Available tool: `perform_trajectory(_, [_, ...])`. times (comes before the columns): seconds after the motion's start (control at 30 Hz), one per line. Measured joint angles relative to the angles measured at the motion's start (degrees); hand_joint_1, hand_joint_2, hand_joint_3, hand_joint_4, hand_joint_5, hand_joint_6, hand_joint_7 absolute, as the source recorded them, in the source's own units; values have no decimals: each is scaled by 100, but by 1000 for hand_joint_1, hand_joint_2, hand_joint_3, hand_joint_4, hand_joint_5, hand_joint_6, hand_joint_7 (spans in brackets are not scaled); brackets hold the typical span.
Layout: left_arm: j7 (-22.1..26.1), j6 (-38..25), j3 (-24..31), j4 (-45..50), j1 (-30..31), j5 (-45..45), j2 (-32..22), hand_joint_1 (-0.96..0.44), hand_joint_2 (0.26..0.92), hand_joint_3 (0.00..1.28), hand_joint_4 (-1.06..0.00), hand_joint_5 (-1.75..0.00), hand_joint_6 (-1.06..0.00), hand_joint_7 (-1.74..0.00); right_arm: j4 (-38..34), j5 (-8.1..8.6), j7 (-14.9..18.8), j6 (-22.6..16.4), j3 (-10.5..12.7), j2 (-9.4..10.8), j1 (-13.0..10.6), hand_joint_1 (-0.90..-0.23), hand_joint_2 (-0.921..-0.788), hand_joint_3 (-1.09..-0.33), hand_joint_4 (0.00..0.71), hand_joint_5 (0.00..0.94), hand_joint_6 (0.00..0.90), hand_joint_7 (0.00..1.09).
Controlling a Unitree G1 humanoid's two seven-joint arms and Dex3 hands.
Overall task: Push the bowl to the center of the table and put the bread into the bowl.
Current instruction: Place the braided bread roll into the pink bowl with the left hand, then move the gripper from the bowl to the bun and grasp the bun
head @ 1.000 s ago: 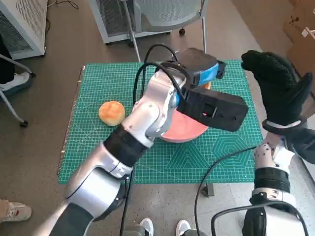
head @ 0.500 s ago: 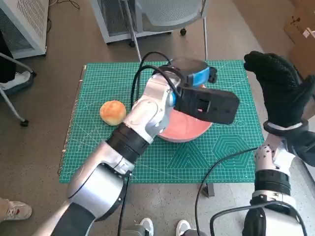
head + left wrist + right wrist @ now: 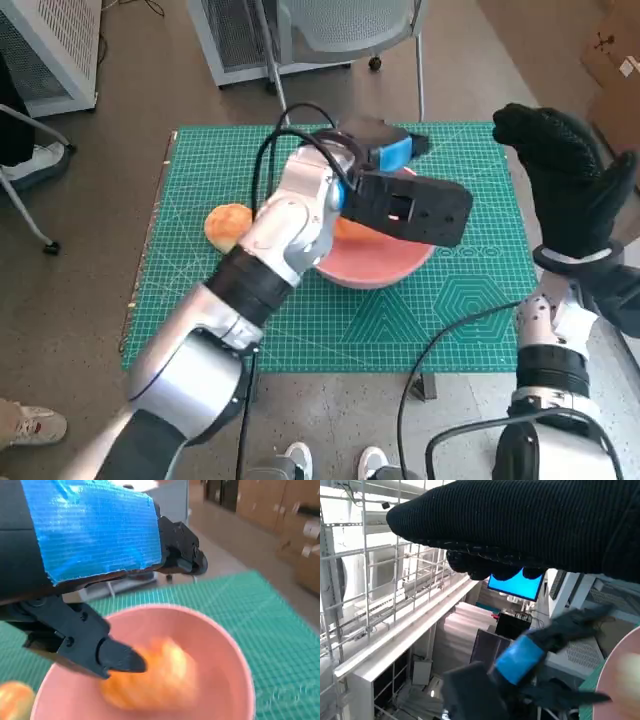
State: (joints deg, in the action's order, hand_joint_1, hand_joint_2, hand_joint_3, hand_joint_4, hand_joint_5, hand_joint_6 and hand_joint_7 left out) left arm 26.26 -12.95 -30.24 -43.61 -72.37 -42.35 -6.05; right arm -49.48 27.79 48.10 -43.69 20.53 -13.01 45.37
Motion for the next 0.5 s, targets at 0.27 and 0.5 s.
perform_trajectory(0.27, [322, -1, 24, 773, 351, 94, -290, -594, 907, 9, 1, 1, -130, -54, -27, 6, 2, 31, -30, 10, 1, -607, -921, -524, 284, 0, 379, 0])
perform_trajectory(0.5, [729, -116, 164, 1603, 638, 269, -579, -595, 908, 6, 1, 1, -123, -43, -43, 5, 3, 59, -57, 30, 3, -606, -921, -526, 280, 0, 379, 0])
